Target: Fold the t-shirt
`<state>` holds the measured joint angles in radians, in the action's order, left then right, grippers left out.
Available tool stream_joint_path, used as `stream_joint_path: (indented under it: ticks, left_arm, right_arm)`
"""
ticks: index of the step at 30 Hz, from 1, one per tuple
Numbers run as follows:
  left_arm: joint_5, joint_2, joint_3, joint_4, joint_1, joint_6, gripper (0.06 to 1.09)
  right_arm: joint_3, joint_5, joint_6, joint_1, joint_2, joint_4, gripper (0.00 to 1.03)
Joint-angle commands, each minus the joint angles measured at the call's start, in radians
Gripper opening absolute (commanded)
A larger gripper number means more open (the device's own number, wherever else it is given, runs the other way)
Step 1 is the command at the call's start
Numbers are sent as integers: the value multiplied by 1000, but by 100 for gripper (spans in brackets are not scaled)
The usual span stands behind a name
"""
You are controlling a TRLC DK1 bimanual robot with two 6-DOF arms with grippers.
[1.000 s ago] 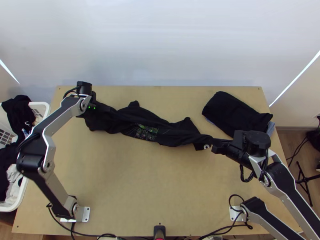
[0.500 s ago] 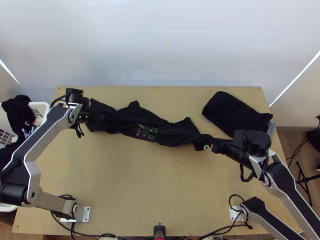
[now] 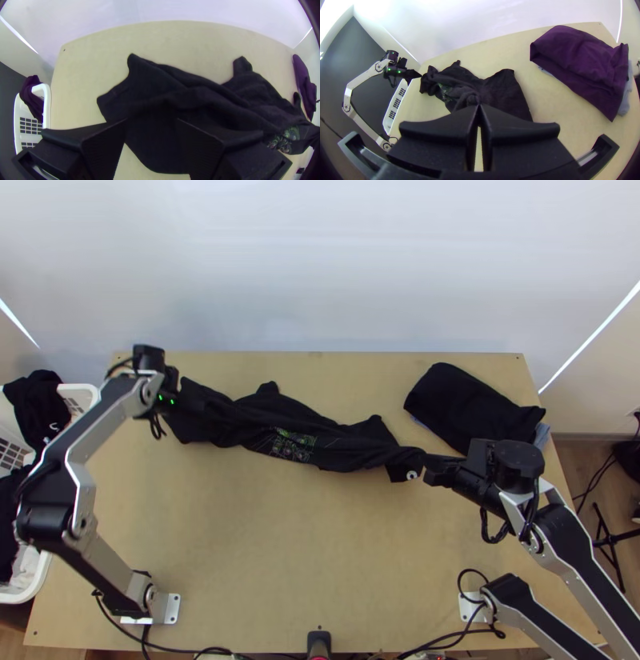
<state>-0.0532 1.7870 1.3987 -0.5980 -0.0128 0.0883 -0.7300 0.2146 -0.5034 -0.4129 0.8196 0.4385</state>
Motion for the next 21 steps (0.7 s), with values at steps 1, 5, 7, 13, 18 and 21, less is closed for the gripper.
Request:
stream_joint_path:
  ticks: [1,5,7,13,18,21]
  left_arm:
    - [128,187,318,-157,-115,44,73]
    - [297,275,451,-255,-193,41,71]
    - [329,319,480,-289,-211,62,71]
    - [372,414,513,-312,-228,94,71]
    - [368,463,513,-273,-223,93,69]
    - [363,477,514,-255,-225,90,69]
  right_arm:
    - [3,0,-3,3,-5,2,3]
    - [12,0,-6,6,-11,3,3]
    - [14,0,-7,6,-11,3,3]
    - [12,0,-7,10,-11,3,3]
    - [6,0,-7,11,-10,5,3]
    - [7,0,-9,13,-11,8,3]
